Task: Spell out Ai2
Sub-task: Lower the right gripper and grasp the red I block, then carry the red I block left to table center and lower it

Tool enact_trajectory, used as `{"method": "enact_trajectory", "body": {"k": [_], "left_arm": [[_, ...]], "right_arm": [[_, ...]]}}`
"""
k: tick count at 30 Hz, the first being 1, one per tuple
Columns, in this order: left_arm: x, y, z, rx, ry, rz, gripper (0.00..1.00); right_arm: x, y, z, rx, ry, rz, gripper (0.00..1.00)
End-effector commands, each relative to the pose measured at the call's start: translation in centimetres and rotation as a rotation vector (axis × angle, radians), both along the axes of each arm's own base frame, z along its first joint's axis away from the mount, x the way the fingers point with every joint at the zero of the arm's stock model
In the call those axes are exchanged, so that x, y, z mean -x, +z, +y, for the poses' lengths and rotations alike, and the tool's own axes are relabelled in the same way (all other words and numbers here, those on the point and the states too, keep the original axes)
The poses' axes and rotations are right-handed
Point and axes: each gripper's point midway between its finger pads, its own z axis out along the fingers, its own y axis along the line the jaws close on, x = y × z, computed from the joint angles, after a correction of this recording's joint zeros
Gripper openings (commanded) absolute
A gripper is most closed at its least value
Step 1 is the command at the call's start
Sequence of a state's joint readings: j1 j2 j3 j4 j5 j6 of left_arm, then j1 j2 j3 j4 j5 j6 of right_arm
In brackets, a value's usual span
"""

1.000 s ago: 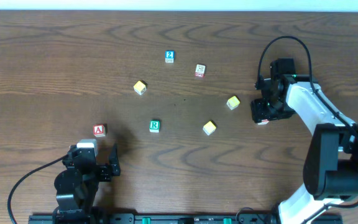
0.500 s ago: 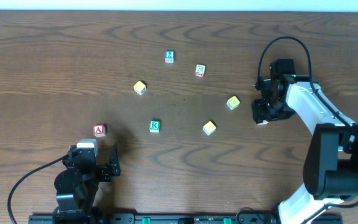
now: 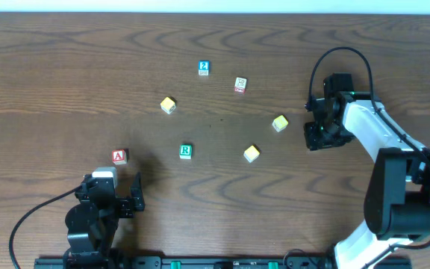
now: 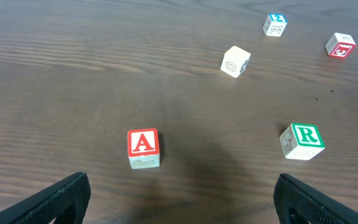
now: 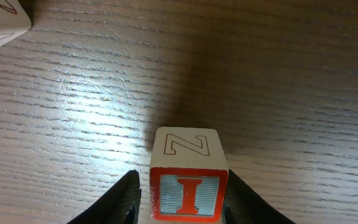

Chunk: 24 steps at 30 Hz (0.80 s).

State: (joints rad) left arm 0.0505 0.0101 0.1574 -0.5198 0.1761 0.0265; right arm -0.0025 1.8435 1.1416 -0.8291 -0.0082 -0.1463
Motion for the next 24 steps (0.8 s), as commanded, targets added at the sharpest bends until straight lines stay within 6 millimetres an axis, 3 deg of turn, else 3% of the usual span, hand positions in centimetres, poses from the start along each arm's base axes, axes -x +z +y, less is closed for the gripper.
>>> {"method": "enact_trajectory", "body": {"k": [1, 6, 13, 18, 21, 24], "left_arm": [[0.0, -0.5, 0.1, -0.001, 0.007, 0.009, 0.95], [0.0, -0.5, 0.1, -0.002, 0.007, 0.009, 0.95], [0.0, -0.5, 0.1, -0.001, 0.007, 0.009, 0.95], [0.0, -0.5, 0.1, -0.001, 0.007, 0.009, 0.95], [0.0, -0.5, 0.1, -0.001, 0.007, 0.009, 0.96], [0.0, -0.5, 0.1, -0.002, 0.007, 0.009, 0.95]], "right_arm": [[0.5, -0.7, 0.0, -0.008, -0.007, 0.024, 0.39], [0.5, -0.7, 0.0, -0.008, -0.017, 0.025, 0.31], [0.4, -0.6, 0.1, -0.012, -0.058, 0.021, 0.28], [-0.4, -0.2, 1.3, -0.083, -0.139, 0.005, 0.15], [-1.8, 1.0, 2.1, -0.114, -0.189, -0.027, 0.01], [-4.5, 4.3, 3.3, -0.128, -0.235, -0.09, 0.01]]}}
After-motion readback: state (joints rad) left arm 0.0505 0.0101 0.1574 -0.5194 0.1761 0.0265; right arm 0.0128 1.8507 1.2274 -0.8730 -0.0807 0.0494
